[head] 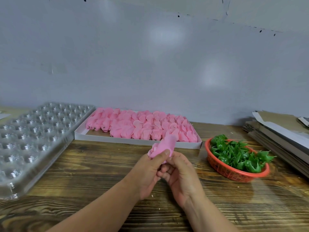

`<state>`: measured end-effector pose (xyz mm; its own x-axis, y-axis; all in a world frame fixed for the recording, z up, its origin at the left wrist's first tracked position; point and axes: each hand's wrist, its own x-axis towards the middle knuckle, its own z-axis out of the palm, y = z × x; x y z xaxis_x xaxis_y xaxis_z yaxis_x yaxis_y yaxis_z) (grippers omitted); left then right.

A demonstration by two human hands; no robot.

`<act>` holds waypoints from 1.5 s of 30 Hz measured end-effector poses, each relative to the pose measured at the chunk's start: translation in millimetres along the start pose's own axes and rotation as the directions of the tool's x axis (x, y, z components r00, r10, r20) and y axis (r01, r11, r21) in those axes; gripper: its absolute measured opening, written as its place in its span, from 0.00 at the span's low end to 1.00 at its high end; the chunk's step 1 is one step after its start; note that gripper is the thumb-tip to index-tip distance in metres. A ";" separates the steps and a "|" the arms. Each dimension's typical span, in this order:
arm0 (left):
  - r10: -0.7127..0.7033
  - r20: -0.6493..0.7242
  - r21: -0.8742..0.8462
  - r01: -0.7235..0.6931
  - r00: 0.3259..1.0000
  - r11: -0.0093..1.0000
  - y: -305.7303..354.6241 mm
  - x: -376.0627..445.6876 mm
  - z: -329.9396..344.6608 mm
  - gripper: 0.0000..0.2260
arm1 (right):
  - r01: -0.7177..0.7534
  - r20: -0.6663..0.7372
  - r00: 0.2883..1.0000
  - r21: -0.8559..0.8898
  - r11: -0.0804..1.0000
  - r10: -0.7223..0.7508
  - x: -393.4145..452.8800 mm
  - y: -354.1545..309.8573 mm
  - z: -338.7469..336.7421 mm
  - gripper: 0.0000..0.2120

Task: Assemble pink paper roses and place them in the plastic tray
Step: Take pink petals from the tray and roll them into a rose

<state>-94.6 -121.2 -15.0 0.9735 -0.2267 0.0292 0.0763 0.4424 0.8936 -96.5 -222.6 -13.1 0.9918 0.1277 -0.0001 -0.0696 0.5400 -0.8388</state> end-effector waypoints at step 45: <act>-0.056 0.237 -0.005 0.059 0.970 0.998 11.9 -0.8 -11.1 0.07 | 0.037 0.033 0.999 -0.161 0.986 -0.032 1.1 -7.4 -7.4 0.12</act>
<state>-92.1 -106.1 -9.4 0.8889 -0.4502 0.0846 0.1343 0.4328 0.8914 -94.1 -232.6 -10.9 0.9895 0.1378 0.0447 -0.0149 0.4033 -0.9150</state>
